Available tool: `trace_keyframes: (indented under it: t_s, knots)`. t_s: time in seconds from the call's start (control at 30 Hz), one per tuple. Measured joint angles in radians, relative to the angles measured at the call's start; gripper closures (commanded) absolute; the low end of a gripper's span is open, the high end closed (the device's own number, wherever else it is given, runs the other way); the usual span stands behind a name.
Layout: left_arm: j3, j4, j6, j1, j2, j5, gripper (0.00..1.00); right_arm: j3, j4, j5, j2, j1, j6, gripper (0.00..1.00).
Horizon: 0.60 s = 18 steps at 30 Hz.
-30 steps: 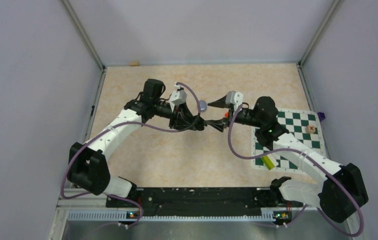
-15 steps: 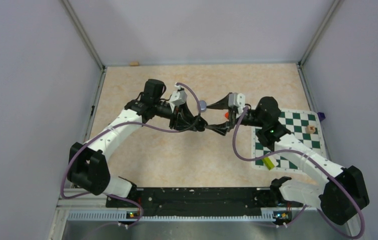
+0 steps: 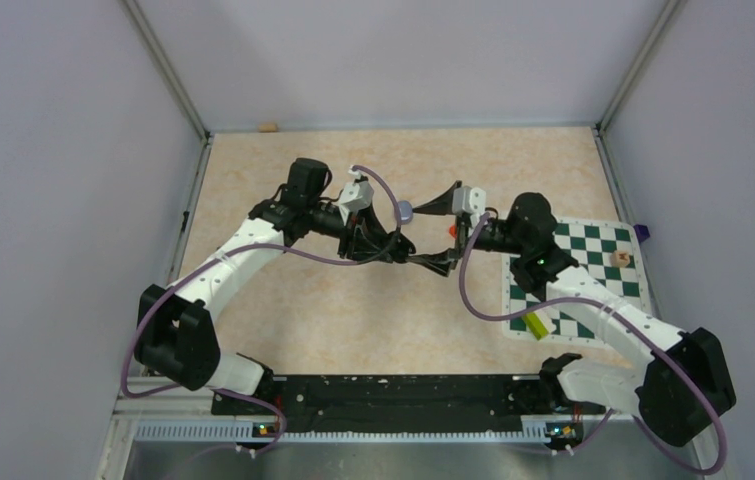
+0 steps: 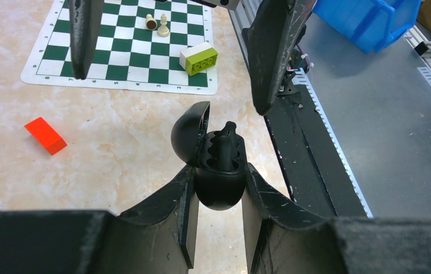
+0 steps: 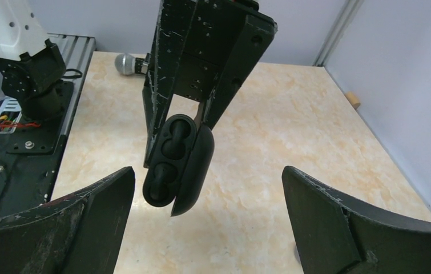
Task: Insert the wireless bluetooth earbuds into the charging case
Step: Close the charging case with the earbuds inside.
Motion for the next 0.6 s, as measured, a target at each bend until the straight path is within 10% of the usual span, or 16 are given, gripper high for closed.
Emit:
trace_keyframes:
  t_s: [0.6]
  knots:
    - [0.000, 0.000, 0.007, 0.000, 0.000, -0.003, 1.00, 0.000, -0.028, 0.106, 0.023, 0.012, -0.052, 0.01]
